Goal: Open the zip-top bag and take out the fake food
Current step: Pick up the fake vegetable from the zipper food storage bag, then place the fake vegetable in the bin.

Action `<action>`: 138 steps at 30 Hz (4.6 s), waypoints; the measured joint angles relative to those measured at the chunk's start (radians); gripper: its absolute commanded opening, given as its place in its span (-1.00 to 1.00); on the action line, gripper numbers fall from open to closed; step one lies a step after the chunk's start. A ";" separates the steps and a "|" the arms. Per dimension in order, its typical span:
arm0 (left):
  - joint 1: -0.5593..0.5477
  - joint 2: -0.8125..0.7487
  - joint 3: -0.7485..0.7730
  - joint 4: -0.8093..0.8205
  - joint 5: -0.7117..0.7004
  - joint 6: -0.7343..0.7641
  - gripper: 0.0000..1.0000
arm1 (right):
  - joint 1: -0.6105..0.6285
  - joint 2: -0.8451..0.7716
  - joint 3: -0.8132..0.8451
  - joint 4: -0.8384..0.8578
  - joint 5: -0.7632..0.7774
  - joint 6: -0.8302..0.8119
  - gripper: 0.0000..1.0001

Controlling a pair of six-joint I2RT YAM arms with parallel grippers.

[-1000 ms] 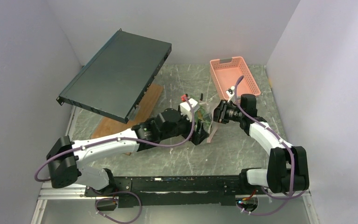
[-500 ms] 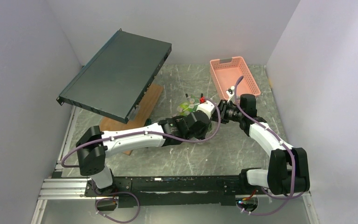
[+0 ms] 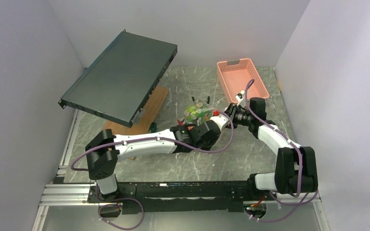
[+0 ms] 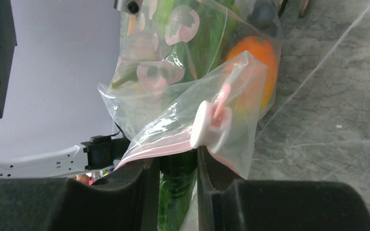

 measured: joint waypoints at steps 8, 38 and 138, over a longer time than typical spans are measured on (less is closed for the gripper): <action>-0.013 0.027 0.013 -0.111 -0.080 0.037 -1.00 | -0.019 -0.001 0.000 -0.026 -0.042 0.000 -1.00; -0.007 0.030 0.061 -0.144 -0.213 0.071 -1.00 | 0.031 -0.020 0.267 -0.712 0.164 -0.749 -0.62; 0.243 -0.277 -0.375 0.341 0.163 -0.036 -1.00 | -0.186 0.285 0.716 -0.553 0.629 -0.865 -1.00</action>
